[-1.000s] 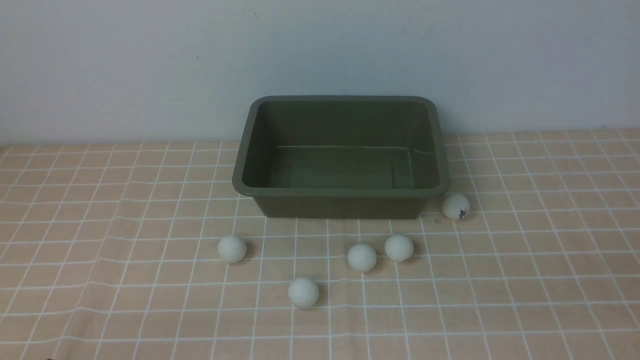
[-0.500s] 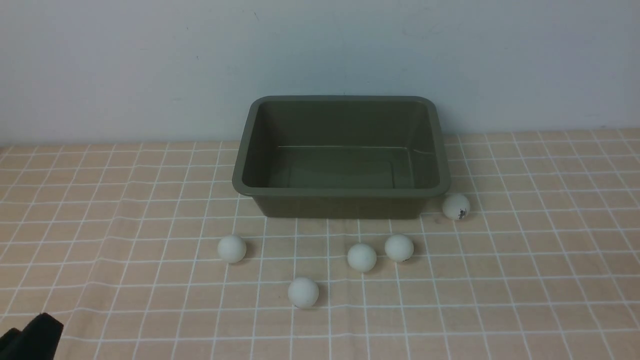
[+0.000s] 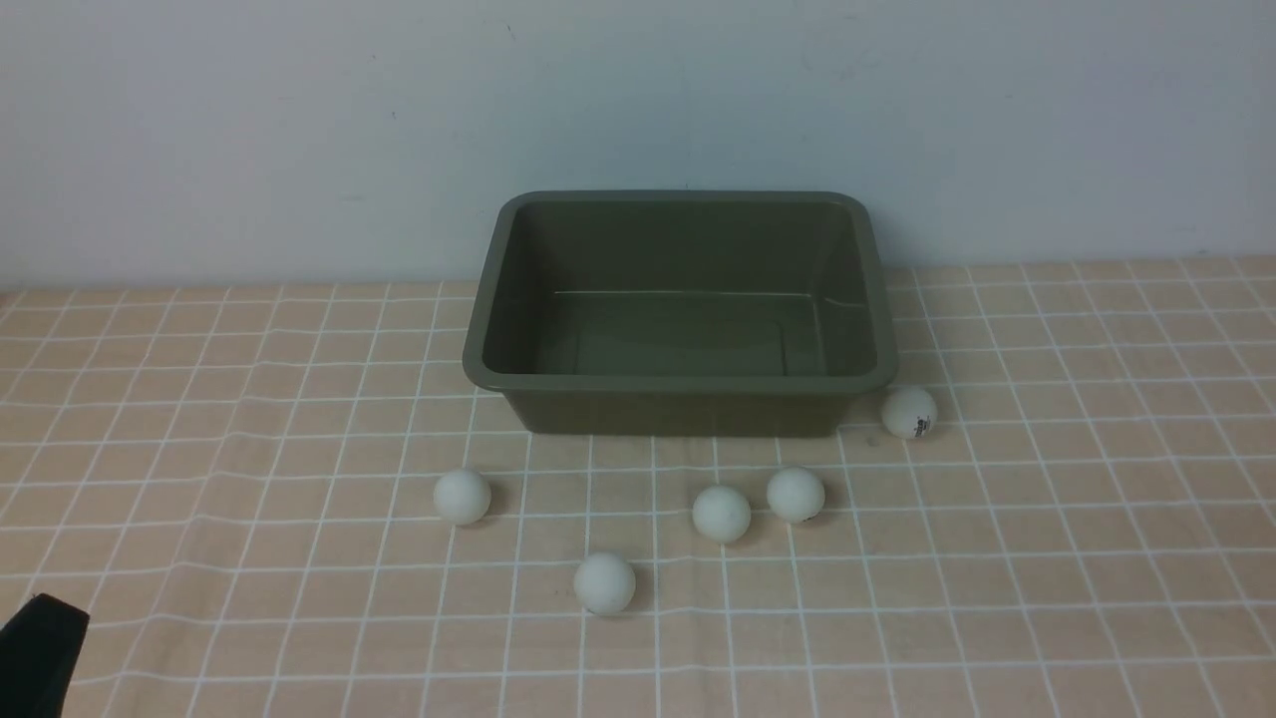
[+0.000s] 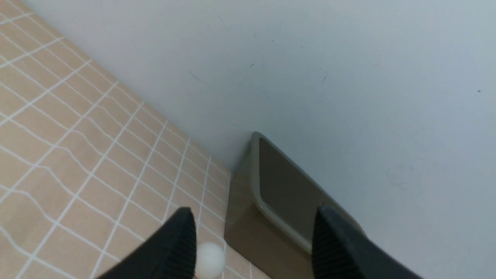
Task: Put the table tennis balls into the box on the light coffee tablecloth.
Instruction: 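Reach for and grasp a ping pong ball on the table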
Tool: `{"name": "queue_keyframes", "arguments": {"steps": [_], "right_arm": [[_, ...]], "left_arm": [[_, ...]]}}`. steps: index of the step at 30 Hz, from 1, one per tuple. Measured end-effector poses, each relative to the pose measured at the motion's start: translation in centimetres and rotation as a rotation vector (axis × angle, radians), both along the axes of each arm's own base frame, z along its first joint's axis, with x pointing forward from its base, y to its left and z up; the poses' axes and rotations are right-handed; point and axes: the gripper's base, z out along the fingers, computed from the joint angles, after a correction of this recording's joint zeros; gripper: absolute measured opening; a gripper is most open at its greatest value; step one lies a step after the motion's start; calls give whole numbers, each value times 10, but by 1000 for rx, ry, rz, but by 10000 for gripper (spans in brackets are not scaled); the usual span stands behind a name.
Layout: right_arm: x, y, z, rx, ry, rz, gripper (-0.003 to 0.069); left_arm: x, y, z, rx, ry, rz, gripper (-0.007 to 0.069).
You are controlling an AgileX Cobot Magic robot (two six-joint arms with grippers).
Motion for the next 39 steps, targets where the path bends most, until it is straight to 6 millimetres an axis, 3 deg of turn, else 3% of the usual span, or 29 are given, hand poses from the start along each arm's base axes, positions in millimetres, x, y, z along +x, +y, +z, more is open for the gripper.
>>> {"name": "queue_keyframes", "arguments": {"steps": [6,11,17,20,24,30,34,39], "right_arm": [[-1,3,0,-69,-19,44,211],[-3,11,3,-128,-62,144,211],[6,20,2,-140,-6,246,211],[14,24,-2,-190,59,289,211],[32,27,-5,-231,160,332,211],[65,32,15,-272,255,385,242],[104,35,34,-331,311,421,332],[162,40,31,-342,452,454,382]], "left_arm": [[-1,-5,3,153,18,-60,340],[-10,-13,36,499,-73,-132,340],[-20,-21,74,615,-139,-214,340],[-14,-23,87,675,-82,-263,340],[4,-24,98,751,52,-342,340],[39,-23,108,786,201,-417,340],[51,-23,103,803,249,-446,340],[53,-23,102,831,250,-456,340]]}}
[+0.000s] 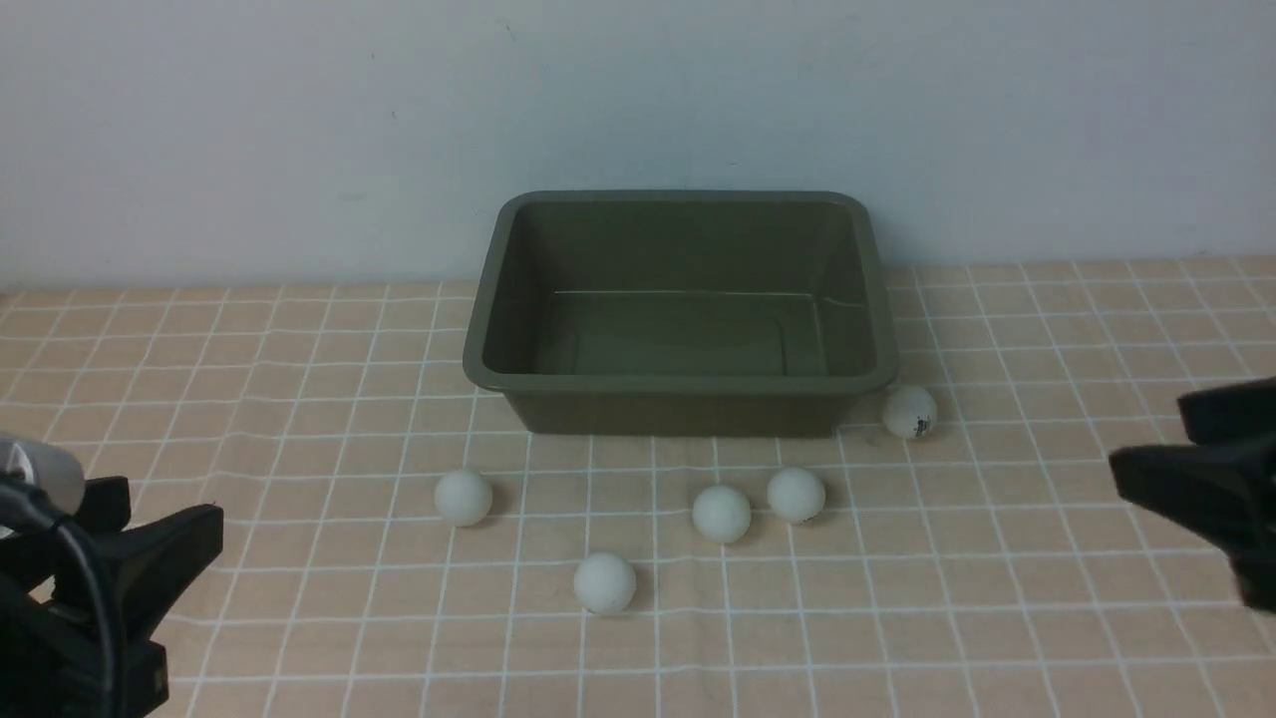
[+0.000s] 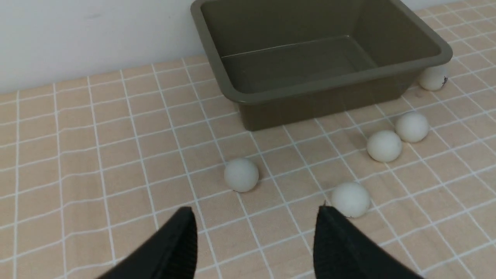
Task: Put the table tennis balls into the box on the light coffee tablecloth.
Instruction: 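Reach for and grasp a ping pong ball on the table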
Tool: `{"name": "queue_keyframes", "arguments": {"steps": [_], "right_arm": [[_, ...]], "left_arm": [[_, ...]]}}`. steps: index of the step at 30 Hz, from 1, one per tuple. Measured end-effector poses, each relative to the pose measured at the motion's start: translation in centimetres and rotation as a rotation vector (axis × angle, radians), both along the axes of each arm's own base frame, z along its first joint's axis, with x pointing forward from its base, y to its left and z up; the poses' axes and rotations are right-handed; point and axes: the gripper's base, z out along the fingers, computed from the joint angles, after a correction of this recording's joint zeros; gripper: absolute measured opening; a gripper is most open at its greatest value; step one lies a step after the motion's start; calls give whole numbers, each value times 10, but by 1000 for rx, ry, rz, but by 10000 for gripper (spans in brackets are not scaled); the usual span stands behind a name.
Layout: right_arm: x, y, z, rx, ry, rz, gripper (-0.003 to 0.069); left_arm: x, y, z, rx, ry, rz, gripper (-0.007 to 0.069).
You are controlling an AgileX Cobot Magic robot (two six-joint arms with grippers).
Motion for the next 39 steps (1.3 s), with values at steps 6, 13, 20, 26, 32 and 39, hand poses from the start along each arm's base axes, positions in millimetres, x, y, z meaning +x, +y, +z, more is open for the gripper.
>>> {"name": "queue_keyframes", "arguments": {"steps": [6,13,20,26,32,39], "right_arm": [[77,5,-44,-105,116,63,388],[131,9,-103,-165,60,137,388],[168,-1,-128,-114,-16,84,388],[195,-1,-135,-73,-45,48,388],[209,-2,-146,-73,-28,89,388],[220,-15,-142,-95,7,155,414]], "left_arm": [[0,0,0,10,-3,-5,340],[0,0,0,43,-16,-21,340],[0,0,0,45,-16,-22,340],[0,0,0,45,-15,-23,340],[0,0,0,45,-14,-24,340],[-1,-1,-1,45,2,-37,340]]}}
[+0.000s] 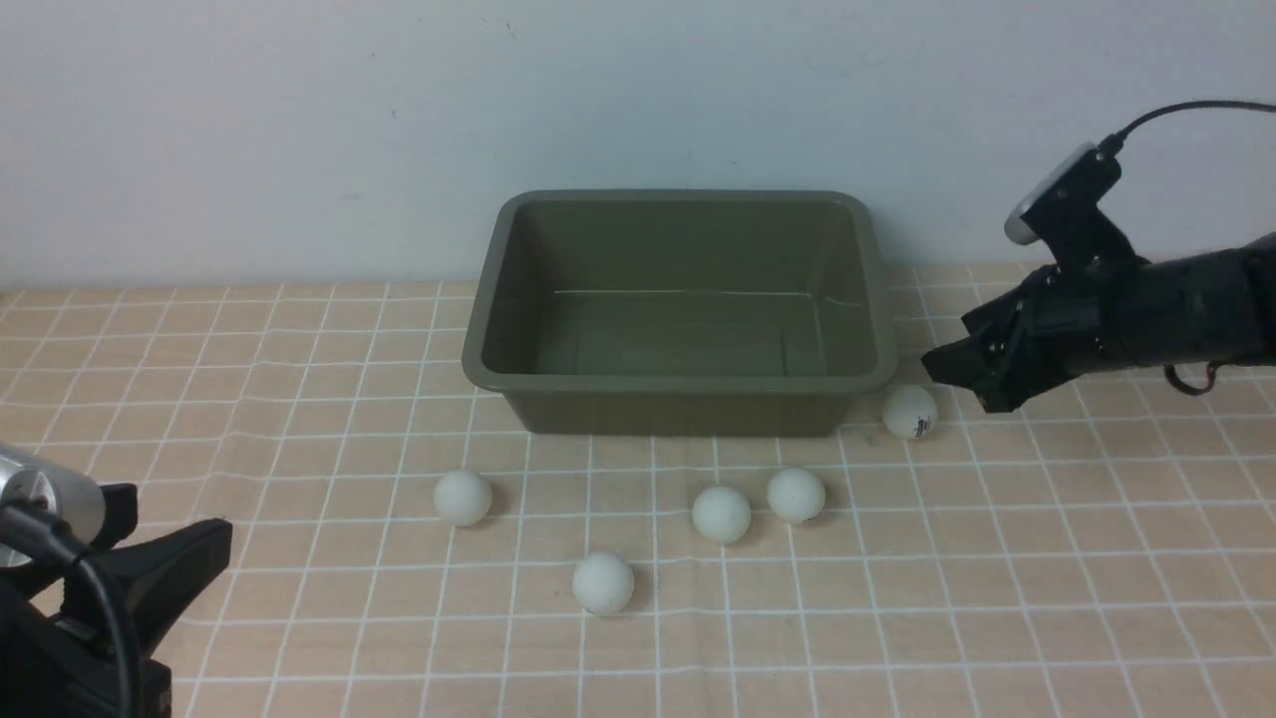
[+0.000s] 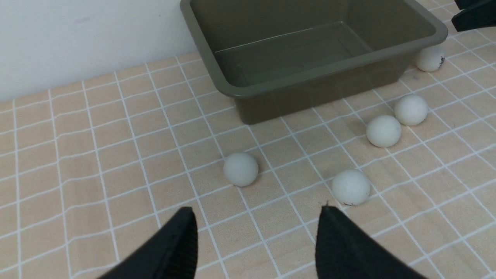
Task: Put the table tennis balls into the box on the light coffee tablecloth.
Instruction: 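Reach for and grasp a ping pong ball on the table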
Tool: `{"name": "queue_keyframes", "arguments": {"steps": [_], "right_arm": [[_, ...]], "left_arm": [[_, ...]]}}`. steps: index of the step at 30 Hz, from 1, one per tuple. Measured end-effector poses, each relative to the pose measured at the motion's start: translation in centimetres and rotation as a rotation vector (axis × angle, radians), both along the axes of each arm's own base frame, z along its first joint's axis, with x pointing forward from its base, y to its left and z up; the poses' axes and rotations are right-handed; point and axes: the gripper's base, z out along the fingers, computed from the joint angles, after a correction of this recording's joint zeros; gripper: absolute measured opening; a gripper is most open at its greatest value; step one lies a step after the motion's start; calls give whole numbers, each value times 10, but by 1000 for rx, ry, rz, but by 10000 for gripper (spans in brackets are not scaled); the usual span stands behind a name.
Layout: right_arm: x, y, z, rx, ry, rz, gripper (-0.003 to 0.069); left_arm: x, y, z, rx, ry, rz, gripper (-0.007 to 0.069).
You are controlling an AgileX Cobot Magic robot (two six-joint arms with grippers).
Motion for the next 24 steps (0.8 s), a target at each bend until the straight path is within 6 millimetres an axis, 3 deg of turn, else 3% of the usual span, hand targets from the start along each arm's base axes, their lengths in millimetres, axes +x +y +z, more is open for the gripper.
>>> {"name": "queue_keyframes", "arguments": {"steps": [9,24], "right_arm": [[-2,-4,2,-48,59,77,416],[8,1,-24,8,148,123,416]], "left_arm": [[-1,-1,-1,0,16,-12,340],[-1,-1,-2,3,21,-19,340]]}}
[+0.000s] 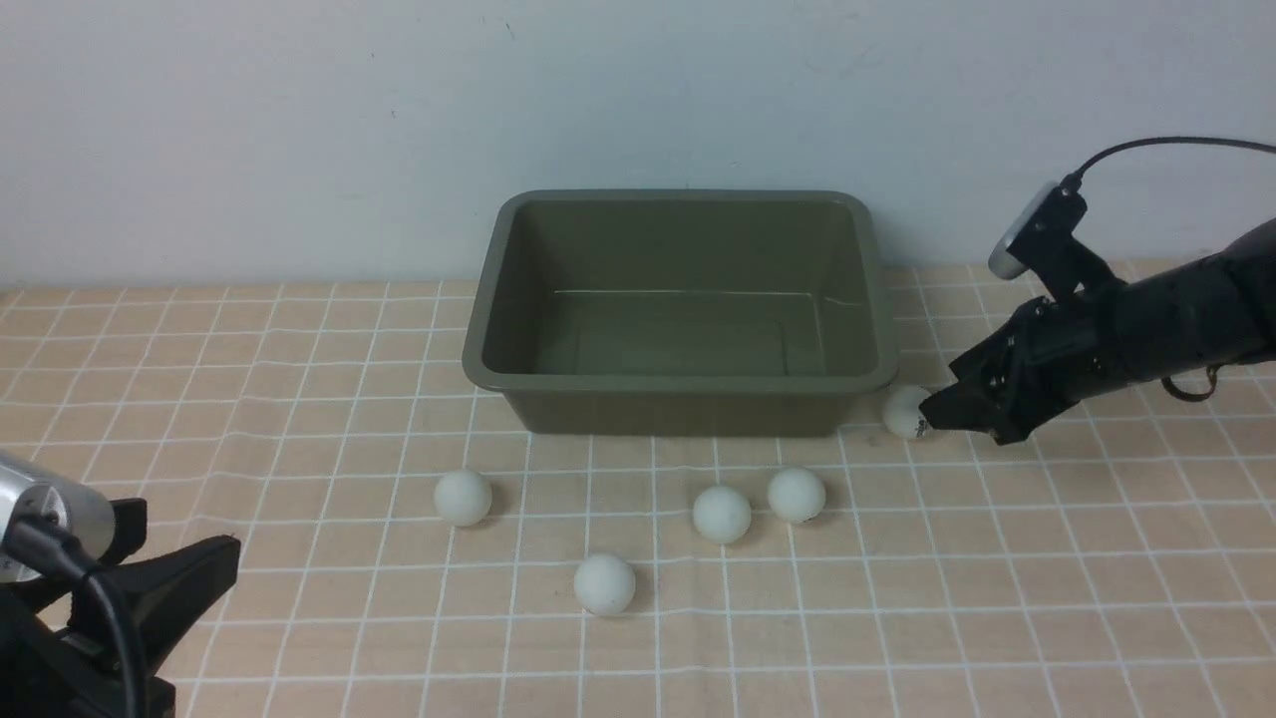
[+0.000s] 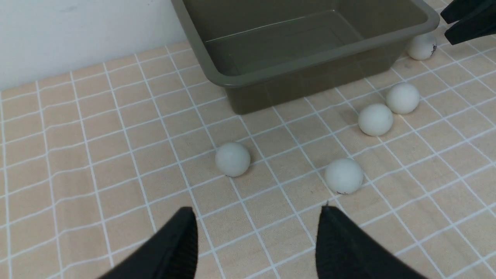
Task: Put the table tennis balls into the box on the light coffee tablecloth.
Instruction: 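Reach for and grasp a ping pong ball on the table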
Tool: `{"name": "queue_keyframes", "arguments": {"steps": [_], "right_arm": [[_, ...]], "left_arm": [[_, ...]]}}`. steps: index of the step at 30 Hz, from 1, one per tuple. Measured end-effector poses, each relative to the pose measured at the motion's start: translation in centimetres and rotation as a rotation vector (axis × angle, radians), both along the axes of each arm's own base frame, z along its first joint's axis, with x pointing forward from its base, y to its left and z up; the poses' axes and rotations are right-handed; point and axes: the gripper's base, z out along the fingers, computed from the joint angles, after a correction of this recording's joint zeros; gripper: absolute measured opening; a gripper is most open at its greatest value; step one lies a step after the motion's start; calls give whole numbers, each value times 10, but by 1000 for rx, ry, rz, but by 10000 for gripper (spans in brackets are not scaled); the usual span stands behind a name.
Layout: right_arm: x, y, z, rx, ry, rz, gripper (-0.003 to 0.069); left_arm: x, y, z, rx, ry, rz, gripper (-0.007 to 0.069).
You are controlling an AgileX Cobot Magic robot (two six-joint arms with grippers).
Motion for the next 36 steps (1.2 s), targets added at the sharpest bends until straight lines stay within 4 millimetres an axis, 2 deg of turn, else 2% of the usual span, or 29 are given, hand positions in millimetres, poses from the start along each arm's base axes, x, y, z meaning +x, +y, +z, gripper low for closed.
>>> {"name": "queue_keyframes", "arguments": {"steps": [9,20,25,33,36], "right_arm": [[14,4,-8,54,22,27,416],[22,6,-32,95,80,30,414],[24,5,-36,97,79,3,365],[38,0,-26,93,41,-94,358],[46,-9,-4,127,29,-163,358]], "left_arm": [[0,0,0,0,1,0,340],[0,0,0,0,2,-1,340],[0,0,0,0,2,-1,340],[0,0,0,0,2,-1,340],[0,0,0,0,2,-1,340]]}}
